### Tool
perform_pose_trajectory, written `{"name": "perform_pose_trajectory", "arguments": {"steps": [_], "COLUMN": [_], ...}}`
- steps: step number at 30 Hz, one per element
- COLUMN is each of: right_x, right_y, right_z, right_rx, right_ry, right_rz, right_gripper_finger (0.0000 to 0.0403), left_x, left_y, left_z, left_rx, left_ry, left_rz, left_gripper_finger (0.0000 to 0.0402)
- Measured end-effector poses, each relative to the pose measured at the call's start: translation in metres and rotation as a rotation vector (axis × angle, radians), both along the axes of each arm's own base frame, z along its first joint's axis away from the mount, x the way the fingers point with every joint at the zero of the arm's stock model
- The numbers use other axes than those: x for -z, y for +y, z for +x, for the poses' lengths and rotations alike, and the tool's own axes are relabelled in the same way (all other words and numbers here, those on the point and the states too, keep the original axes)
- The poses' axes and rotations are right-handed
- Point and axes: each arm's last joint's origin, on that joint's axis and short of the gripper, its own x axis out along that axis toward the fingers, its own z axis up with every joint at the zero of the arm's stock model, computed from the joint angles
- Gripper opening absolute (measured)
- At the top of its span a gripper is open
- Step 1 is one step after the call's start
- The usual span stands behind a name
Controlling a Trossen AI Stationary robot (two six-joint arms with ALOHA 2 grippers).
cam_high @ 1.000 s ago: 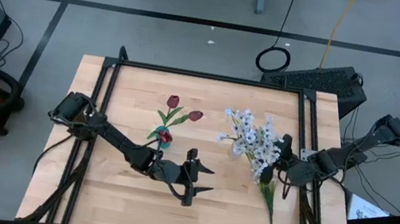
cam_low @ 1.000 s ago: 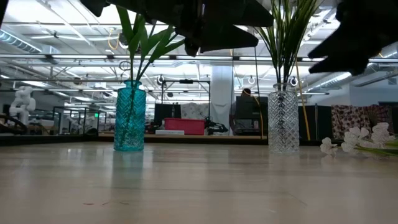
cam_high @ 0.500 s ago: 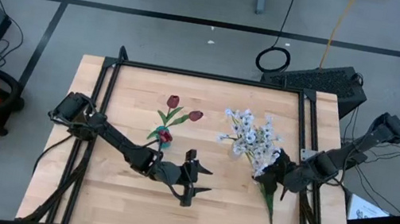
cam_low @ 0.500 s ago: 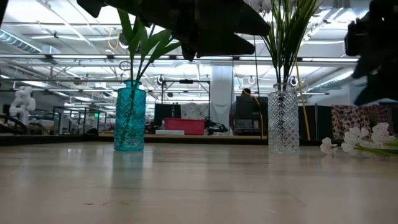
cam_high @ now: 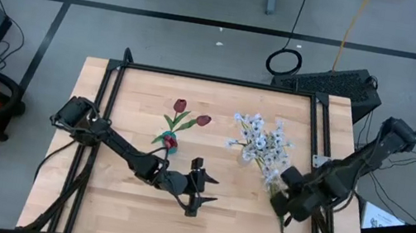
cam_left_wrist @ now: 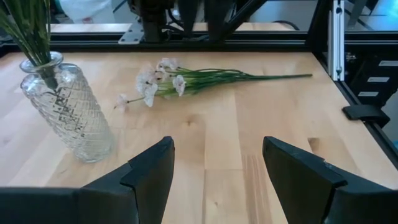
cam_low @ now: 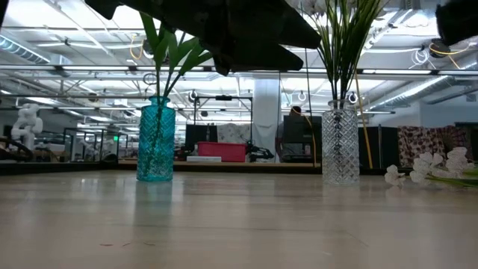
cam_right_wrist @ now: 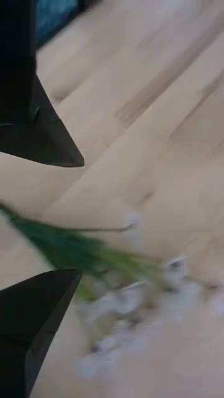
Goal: Sort flowers into vase by color
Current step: Put the white daisies into the transparent vase
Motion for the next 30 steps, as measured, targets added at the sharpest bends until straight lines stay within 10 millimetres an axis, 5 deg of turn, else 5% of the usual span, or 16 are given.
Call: {"name": "perform_pose_trajectory", "arguments": {"steps": [9, 30], "right_x": [0.039, 0.076], "right_y": [0.032, 0.035], "right_z": [0.004, 0.019], "right_rx": [0.066, 0.141], "right_ry": [0.242, 0.325], "right_rz": [-0.046, -0.215], "right_gripper_finger": [0.027, 0.0302], "left_x": [0.0, 0.0], "left_y": [0.0, 0.0], "left_z": [0.0, 0.0], "left_rx": [-0.001, -0.001], "left_ry": [0.001, 0.002], "left_rz": [-0.003, -0.003], "left_gripper_finger": [0.0251, 0.0251]}}
